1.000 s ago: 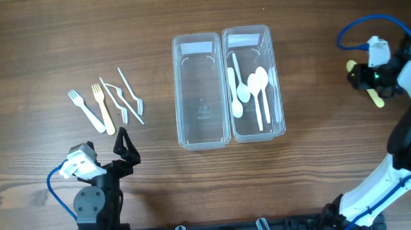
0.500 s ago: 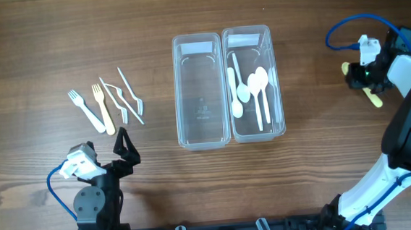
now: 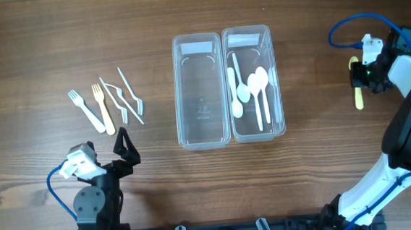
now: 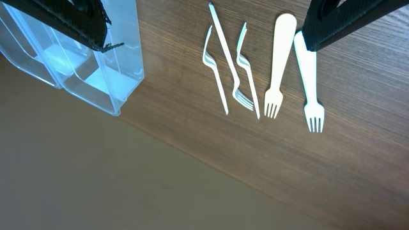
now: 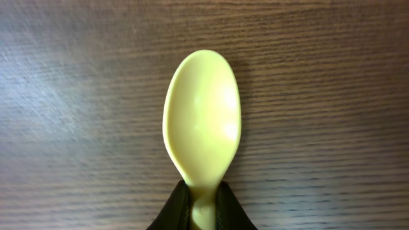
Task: Pack container
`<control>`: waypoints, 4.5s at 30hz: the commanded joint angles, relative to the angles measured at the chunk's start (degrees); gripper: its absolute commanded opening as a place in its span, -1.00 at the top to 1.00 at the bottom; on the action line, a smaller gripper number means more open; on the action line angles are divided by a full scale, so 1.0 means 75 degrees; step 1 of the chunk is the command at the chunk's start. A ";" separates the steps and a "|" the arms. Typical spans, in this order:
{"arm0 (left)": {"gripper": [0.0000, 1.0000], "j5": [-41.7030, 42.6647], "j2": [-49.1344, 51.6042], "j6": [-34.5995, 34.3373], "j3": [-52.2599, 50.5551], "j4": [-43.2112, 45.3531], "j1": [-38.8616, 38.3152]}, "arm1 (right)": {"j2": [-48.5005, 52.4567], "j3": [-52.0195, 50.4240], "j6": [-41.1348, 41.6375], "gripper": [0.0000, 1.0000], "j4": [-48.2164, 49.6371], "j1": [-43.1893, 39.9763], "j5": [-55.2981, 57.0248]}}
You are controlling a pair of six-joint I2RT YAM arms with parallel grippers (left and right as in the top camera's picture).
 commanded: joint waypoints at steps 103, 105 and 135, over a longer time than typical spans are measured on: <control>-0.99 0.2203 0.0309 0.0154 0.0632 0.0192 0.0052 | -0.3631 0.0239 0.1495 -1.00 -0.2119 0.2920 0.2192; -0.99 0.1827 0.0906 0.0157 0.1472 -0.0408 0.0055 | -0.3631 0.0239 0.1498 -0.99 -0.2119 0.2920 0.2189; 0.10 0.0627 1.2383 0.0181 0.9576 -0.5826 0.0414 | -0.3631 0.0239 0.1498 -1.00 -0.2119 0.2920 0.2189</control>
